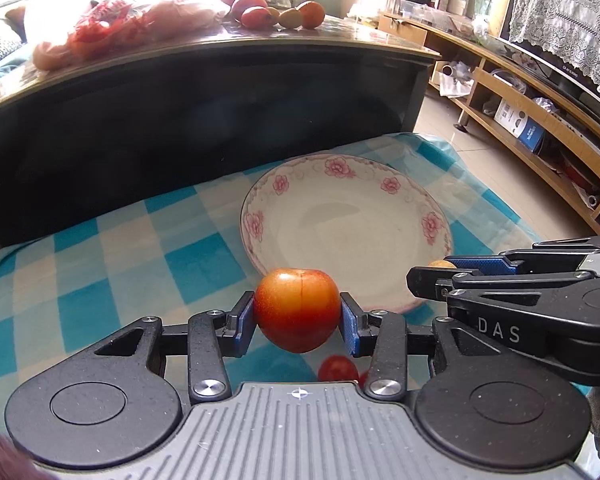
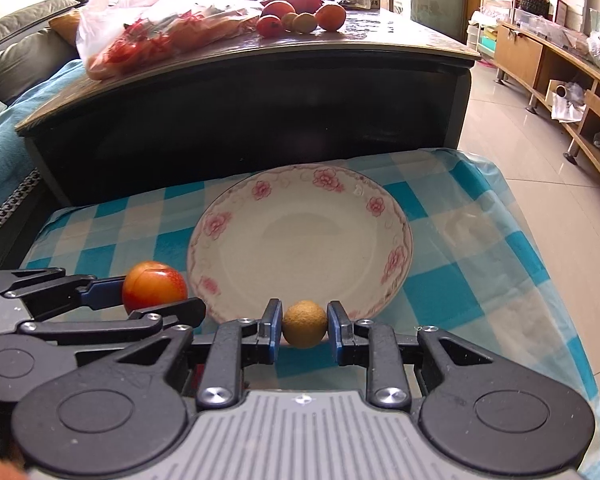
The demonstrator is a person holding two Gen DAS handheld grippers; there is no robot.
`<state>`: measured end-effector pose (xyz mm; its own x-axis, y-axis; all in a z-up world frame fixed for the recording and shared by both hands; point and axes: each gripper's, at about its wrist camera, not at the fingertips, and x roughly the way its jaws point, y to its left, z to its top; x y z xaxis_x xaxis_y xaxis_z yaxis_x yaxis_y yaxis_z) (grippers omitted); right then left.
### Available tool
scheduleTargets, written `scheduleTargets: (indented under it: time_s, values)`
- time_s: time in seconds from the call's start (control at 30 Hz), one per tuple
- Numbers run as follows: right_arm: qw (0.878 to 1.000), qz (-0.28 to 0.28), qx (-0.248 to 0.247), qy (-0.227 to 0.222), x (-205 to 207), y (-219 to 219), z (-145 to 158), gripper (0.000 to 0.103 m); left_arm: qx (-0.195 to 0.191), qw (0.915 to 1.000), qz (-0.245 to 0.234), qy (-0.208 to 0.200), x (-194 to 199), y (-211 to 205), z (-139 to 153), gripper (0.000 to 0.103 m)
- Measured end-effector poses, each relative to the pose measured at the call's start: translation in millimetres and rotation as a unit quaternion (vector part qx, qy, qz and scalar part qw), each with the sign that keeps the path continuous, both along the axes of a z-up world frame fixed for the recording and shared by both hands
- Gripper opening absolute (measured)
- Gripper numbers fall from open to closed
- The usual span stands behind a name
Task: Organize fruits
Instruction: 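Carry both held fruits over the white floral bowl, then lower the red-orange fruit into the bowl and open the left tool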
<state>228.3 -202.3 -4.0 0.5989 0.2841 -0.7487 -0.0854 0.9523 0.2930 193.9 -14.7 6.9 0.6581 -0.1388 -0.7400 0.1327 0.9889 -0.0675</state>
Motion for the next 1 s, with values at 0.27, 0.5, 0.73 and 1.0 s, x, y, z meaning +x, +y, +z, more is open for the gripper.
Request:
scheduleTargets:
  time_s: [0.27,0.5,0.73,1.0]
  values:
    - [1.0,-0.008,0.001,0.006,22,-9,-15,0.029,0.012,0.9999,-0.008,0.0,22,-9,-7,0.051]
    - [1.0,-0.008,0.001,0.003,29,-9,-22,0.029,0.028,0.9996,-0.009,-0.006,29,-12,-10,0.05]
    - [1.0,-0.007,0.001,0.006,32,-8,-27,0.029,0.045,0.9988,-0.01,-0.014,32,-17,-12,0.05]
    - [1.0,-0.011,0.001,0.008,33,-8,-29,0.03,0.055,0.9983,-0.012,-0.018,32,-19,-14,0.051]
